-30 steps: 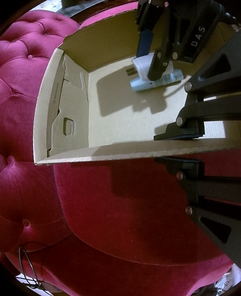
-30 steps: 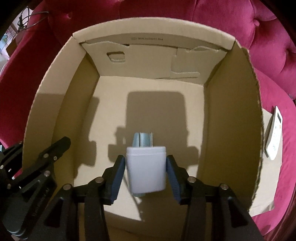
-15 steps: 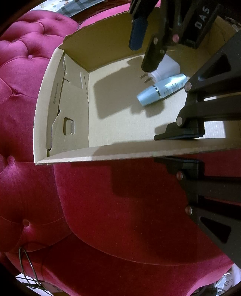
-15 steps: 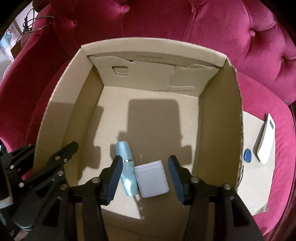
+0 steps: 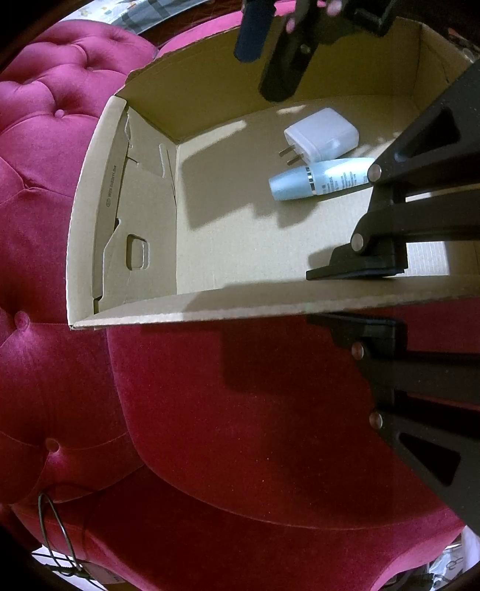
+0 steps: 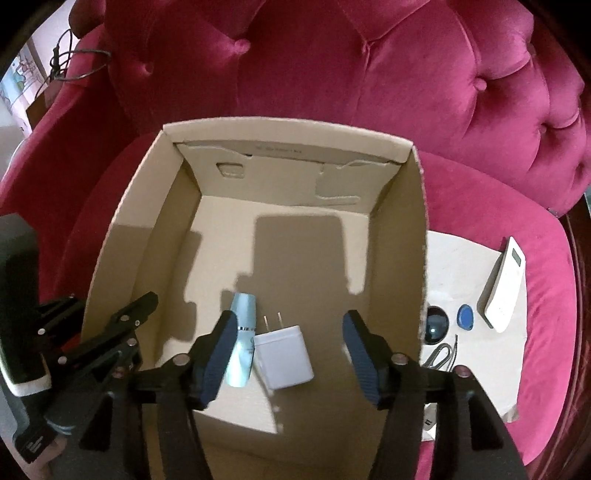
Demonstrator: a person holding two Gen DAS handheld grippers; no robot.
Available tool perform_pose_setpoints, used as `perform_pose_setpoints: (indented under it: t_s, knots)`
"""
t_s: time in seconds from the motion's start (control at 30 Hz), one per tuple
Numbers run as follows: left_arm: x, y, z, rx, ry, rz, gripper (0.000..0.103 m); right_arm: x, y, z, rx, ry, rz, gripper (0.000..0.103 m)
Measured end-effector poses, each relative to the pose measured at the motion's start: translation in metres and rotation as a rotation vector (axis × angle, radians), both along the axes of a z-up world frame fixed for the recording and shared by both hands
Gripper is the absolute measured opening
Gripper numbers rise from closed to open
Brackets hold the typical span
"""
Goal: Organize rigid objects
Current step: 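Move the right tool back toward the remaining items on the paper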
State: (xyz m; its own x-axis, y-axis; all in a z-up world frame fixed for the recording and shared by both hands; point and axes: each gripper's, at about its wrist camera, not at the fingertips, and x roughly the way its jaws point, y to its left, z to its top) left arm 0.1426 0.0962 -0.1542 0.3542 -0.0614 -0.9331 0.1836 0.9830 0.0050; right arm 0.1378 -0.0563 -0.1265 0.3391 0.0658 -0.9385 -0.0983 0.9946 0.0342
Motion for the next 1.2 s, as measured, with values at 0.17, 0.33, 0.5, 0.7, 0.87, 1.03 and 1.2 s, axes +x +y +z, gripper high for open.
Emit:
perform_pose_setpoints:
  t_s: [0.17,0.33,0.5,0.7,0.87,1.03,1.2]
  knots:
    - [0.000,0.000,-0.001,0.001,0.000,0.000,0.016,-0.002,-0.008,0.014,-0.010,-0.026,0.000,0.083]
    - [0.000,-0.001,-0.001,0.003,0.000,0.000,0.016,-0.002,-0.023,0.029,-0.014,-0.039,-0.015,0.100]
    - [0.000,-0.003,0.000,0.005,-0.001,0.002,0.016,-0.001,-0.046,0.041,-0.020,-0.055,-0.042,0.102]
    - [0.000,-0.004,0.001,0.009,-0.001,0.001,0.016,-0.003,-0.078,0.056,-0.049,-0.080,-0.072,0.102]
    - [0.000,-0.004,0.001,0.010,-0.001,0.001,0.016,-0.004,-0.104,0.059,-0.083,-0.081,-0.100,0.102]
    - [-0.001,-0.005,0.001,0.012,-0.001,0.000,0.016,-0.006,-0.130,0.052,-0.095,-0.066,-0.139,0.102]
    - [-0.001,-0.006,0.000,0.019,-0.002,-0.001,0.016,-0.011,-0.154,0.037,-0.108,-0.052,-0.189,0.102]
